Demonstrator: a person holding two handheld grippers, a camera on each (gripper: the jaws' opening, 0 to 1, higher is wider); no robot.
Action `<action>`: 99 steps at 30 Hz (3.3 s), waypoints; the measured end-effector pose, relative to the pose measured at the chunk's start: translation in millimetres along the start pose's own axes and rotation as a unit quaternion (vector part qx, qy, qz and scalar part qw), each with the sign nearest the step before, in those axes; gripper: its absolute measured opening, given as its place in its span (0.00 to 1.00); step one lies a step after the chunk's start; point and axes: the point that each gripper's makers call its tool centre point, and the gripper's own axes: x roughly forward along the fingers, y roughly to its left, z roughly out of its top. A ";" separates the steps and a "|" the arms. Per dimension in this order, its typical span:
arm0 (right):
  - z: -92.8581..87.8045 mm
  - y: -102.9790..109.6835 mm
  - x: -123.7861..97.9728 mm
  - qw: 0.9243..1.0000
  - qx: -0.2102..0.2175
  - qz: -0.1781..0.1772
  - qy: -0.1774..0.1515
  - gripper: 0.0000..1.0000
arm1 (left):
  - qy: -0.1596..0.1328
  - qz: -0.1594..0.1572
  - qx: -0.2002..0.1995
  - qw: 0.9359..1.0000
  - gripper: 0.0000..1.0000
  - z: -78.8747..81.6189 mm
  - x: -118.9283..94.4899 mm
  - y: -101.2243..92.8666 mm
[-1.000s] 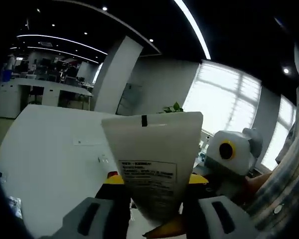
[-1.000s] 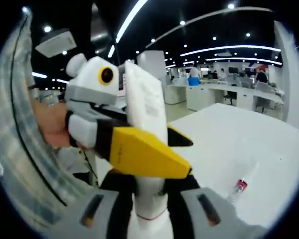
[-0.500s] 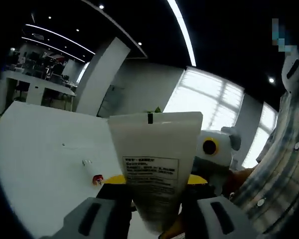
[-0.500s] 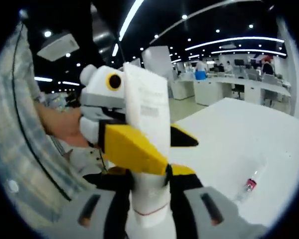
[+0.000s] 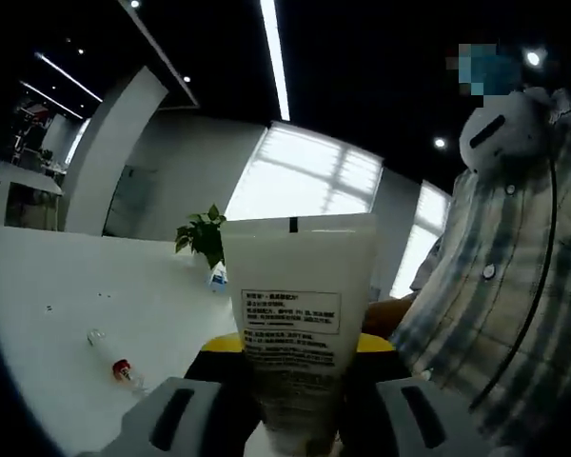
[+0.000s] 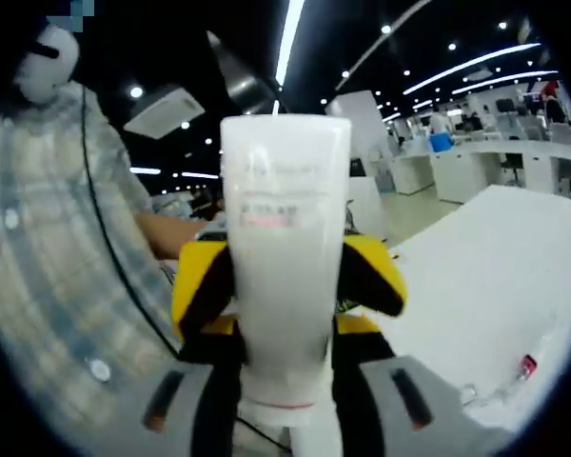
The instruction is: Arrange the skincare products in the storage area until every visible bottle or jar stands upright without overlapping.
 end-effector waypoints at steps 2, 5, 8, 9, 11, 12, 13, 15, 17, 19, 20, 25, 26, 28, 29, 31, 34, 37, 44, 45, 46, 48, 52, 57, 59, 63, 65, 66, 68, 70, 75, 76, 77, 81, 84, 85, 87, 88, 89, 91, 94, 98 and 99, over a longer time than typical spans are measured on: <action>1.8 3.2 -0.7 1.000 0.005 0.011 -0.008 0.34 | -0.006 -0.012 -0.005 1.000 0.37 2.4 1.9 -4.1; 6.0 8.0 -2.3 0.999 0.026 0.025 -0.030 0.34 | -0.016 -0.021 -0.013 1.000 0.37 5.8 2.6 -7.0; 10.5 7.1 -4.2 0.999 0.017 0.007 -0.049 0.32 | -0.031 -0.021 -0.012 0.999 0.37 10.4 2.2 -7.0; 10.5 5.6 -3.4 0.999 0.020 -0.002 -0.050 0.32 | -0.033 -0.018 -0.012 0.999 0.38 10.8 2.5 -6.2; 7.1 -6.2 -2.5 0.998 0.007 -0.041 -0.039 0.31 | -0.035 0.002 -0.007 0.999 0.39 8.5 4.7 -0.2; 5.2 -8.2 -2.0 0.998 0.000 -0.048 -0.032 0.31 | -0.035 0.007 -0.007 0.999 0.39 7.3 4.9 2.0; 5.2 -9.9 -1.2 0.998 0.005 -0.056 -0.034 0.30 | -0.040 0.018 -0.006 0.999 0.40 7.9 4.7 5.8; 3.3 -17.5 1.1 0.996 0.001 -0.086 -0.026 0.30 | -0.039 0.044 -0.007 0.998 0.40 6.6 3.1 14.7; 2.4 -23.1 2.6 0.994 0.001 -0.106 -0.021 0.29 | -0.037 0.071 0.001 0.997 0.39 6.0 1.6 22.0; -1.6 -31.2 3.3 0.991 -0.008 -0.136 -0.004 0.29 | -0.027 0.114 0.005 0.993 0.38 2.7 -0.4 32.6; -3.9 -36.5 3.2 0.988 -0.019 -0.153 0.006 0.29 | -0.024 0.121 0.004 0.992 0.37 1.5 -0.6 34.2; -1.0 -43.5 4.6 0.983 -0.016 -0.185 0.000 0.28 | -0.032 0.168 0.021 0.985 0.35 4.1 -4.6 44.5; 0.3 -44.6 4.2 0.981 -0.016 -0.191 -0.002 0.27 | -0.033 0.173 0.024 0.984 0.35 5.4 -5.9 44.8; 1.8 -48.4 3.0 0.978 -0.017 -0.208 -0.005 0.27 | -0.033 0.188 0.033 0.981 0.33 7.5 -9.5 47.4; 1.8 -49.9 2.4 0.977 -0.016 -0.213 -0.005 0.27 | -0.032 0.194 0.032 0.980 0.33 7.2 -11.3 49.2; 1.6 -56.0 0.1 0.973 -0.015 -0.232 -0.005 0.27 | -0.038 0.220 0.023 0.975 0.34 9.0 -18.4 56.1; 0.7 -61.8 -1.2 0.968 -0.017 -0.252 -0.003 0.27 | -0.047 0.242 0.001 0.969 0.37 9.1 -24.8 61.3; 0.4 -64.6 1.4 0.964 -0.020 -0.266 0.000 0.27 | -0.029 0.254 -0.005 0.967 0.36 1.7 -27.4 64.1; 0.0 -68.6 9.1 0.955 -0.018 -0.297 0.010 0.28 | -0.016 0.268 -0.017 0.963 0.23 -3.6 -31.2 62.3; 1.1 -68.7 11.8 0.953 -0.015 -0.302 0.011 0.28 | -0.018 0.273 -0.026 0.962 0.23 -2.4 -35.3 63.1; 2.0 -68.1 13.0 0.952 -0.013 -0.305 0.013 0.29 | -0.018 0.275 -0.030 0.961 0.22 -2.0 -37.1 63.1; 5.8 -66.4 14.6 0.950 -0.016 -0.311 0.015 0.30 | -0.023 0.277 -0.036 0.960 0.20 2.0 -40.0 60.9; 10.8 -68.1 15.6 0.949 -0.014 -0.314 0.020 0.32 | -0.038 0.279 -0.078 0.956 0.17 6.8 -44.7 64.2; 13.5 -72.2 16.9 0.953 -0.013 -0.301 0.016 0.33 | -0.030 0.282 -0.072 0.956 0.15 10.7 -46.0 67.8; 12.5 -73.5 18.8 0.960 -0.010 -0.280 0.014 0.33 | -0.017 0.286 -0.061 0.956 0.15 9.5 -46.2 69.8; 12.2 -72.9 20.2 0.972 -0.003 -0.234 0.008 0.32 | -0.004 0.284 -0.044 0.958 0.14 8.2 -46.4 72.6; 12.9 -71.1 21.7 0.978 -0.004 -0.209 0.006 0.32 | -0.002 0.280 -0.039 0.959 0.14 9.3 -46.8 73.3; 14.4 -69.2 21.8 0.982 0.009 -0.188 0.001 0.31 | -0.003 0.276 -0.035 0.961 0.14 10.8 -47.4 73.0; 16.6 -64.7 23.1 0.989 0.016 -0.147 -0.002 0.31 | -0.004 0.252 -0.028 0.967 0.14 14.4 -46.7 68.0; 19.9 -59.1 23.6 0.993 0.015 -0.116 -0.007 0.31 | -0.007 0.218 -0.026 0.976 0.14 17.9 -44.0 59.9; 19.5 -30.7 27.1 1.000 0.003 -0.011 0.015 0.26 | 0.006 0.123 -0.022 0.992 0.14 22.3 -43.2 38.1; 20.1 -28.5 27.0 1.000 0.011 -0.001 0.017 0.25 | 0.005 0.107 -0.027 0.994 0.14 23.2 -43.3 34.9; 23.9 -25.1 27.6 1.000 0.020 0.011 0.010 0.25 | 0.002 0.085 -0.022 0.996 0.14 26.0 -43.7 30.8; 31.6 -23.5 30.4 1.000 0.008 0.006 0.000 0.22 | -0.001 0.059 -0.014 0.998 0.15 33.1 -48.7 29.7; 38.0 -28.3 36.1 1.000 0.004 -0.009 -0.006 0.20 | -0.013 0.050 -0.014 0.999 0.16 37.7 -54.1 32.4; 39.9 -32.0 38.2 1.000 -0.002 -0.022 -0.009 0.19 | -0.023 0.052 -0.011 0.998 0.17 40.1 -56.7 34.5; 43.0 -32.0 43.0 0.999 -0.008 -0.030 -0.014 0.18 | -0.033 0.050 -0.007 0.998 0.18 42.8 -61.1 35.7; 43.8 -32.9 45.0 0.999 -0.014 -0.034 -0.015 0.17 | -0.034 0.048 -0.003 0.998 0.18 43.0 -63.2 35.4; 44.1 -32.7 48.1 0.999 -0.012 -0.033 -0.016 0.17 | -0.035 0.044 0.000 0.998 0.18 43.4 -66.7 35.6; 44.6 -34.2 52.0 0.999 -0.004 -0.036 -0.022 0.17 | -0.036 0.041 -0.002 0.999 0.19 42.7 -70.4 37.6; 48.1 -37.8 56.4 0.998 -0.003 -0.050 -0.042 0.17 | -0.038 0.033 0.002 0.999 0.20 38.5 -74.0 39.9; 50.7 -39.4 63.9 0.996 0.007 -0.065 -0.067 0.18 | -0.051 0.022 0.011 0.998 0.19 37.5 -80.9 39.8; 50.9 -39.2 65.5 0.995 0.009 -0.066 -0.071 0.18 | -0.052 0.020 0.010 0.998 0.19 37.4 -82.5 39.4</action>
